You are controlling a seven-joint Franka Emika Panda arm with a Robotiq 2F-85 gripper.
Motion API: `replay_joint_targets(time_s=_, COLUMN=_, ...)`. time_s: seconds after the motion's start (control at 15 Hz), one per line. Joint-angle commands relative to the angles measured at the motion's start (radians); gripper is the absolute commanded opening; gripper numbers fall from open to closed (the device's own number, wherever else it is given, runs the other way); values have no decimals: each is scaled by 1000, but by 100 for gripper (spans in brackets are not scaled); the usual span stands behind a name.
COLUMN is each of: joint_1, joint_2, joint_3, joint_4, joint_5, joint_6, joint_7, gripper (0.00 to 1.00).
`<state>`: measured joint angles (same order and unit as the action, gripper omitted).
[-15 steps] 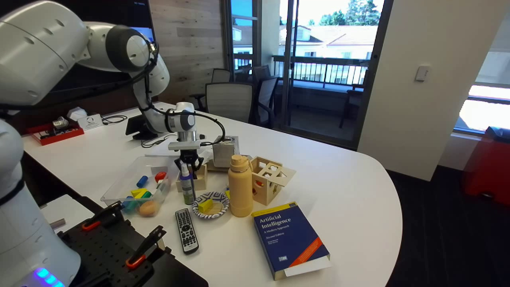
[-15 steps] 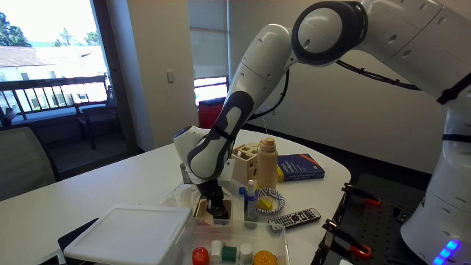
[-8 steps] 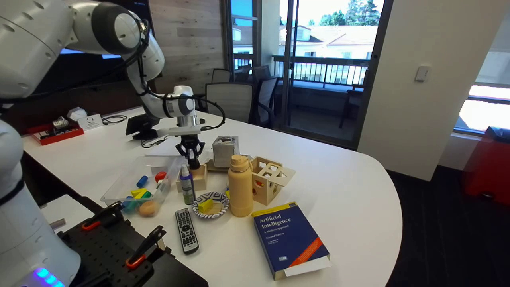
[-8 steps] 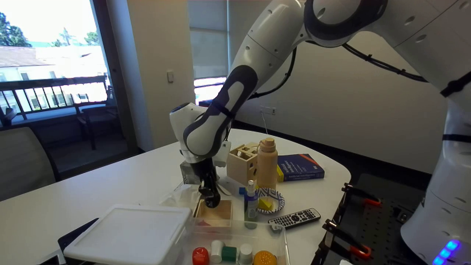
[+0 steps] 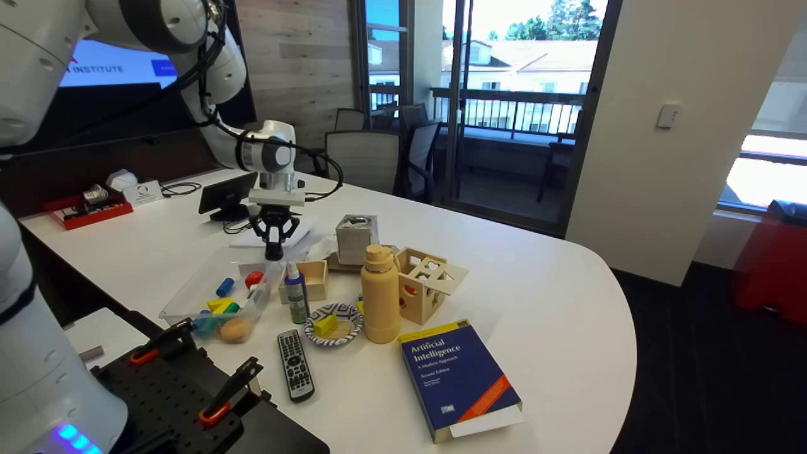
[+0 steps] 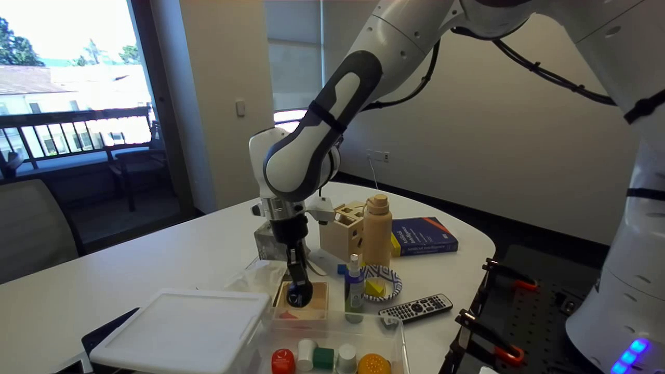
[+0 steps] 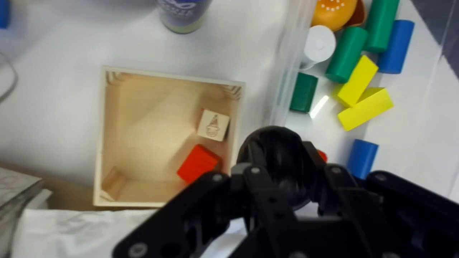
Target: Take the black object out of the wooden box then place it in the clear container, put the yellow block from the black and white bowl in the wooden box.
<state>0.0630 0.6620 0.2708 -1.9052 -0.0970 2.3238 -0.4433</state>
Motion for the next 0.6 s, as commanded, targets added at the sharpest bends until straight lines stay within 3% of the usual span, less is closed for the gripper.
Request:
replay_joint_targets(time_s=0.0, joint_1=-52, joint_2=-35, joint_3=79, joint_4=-88, joint_5=81, joint_6=-13, joint_7=-159, gripper=7)
replay_joint_targets(time_s=0.4, joint_1=-11, joint_2=-13, joint_3=93, joint_4=-125, joint_5=89, joint_6=-46, joint_7=-221, gripper=7)
replay_joint_targets(time_s=0.47, joint_1=-7, joint_2=-12, joint_3=94, joint_4=-127, joint_5=91, joint_6=-55, joint_7=-221, gripper=55)
replay_joint_targets(time_s=0.53, joint_1=-6, joint_2=-11, joint_3=94, joint_4=-127, joint_5=92, joint_6=-59, joint_7=-224, gripper=55)
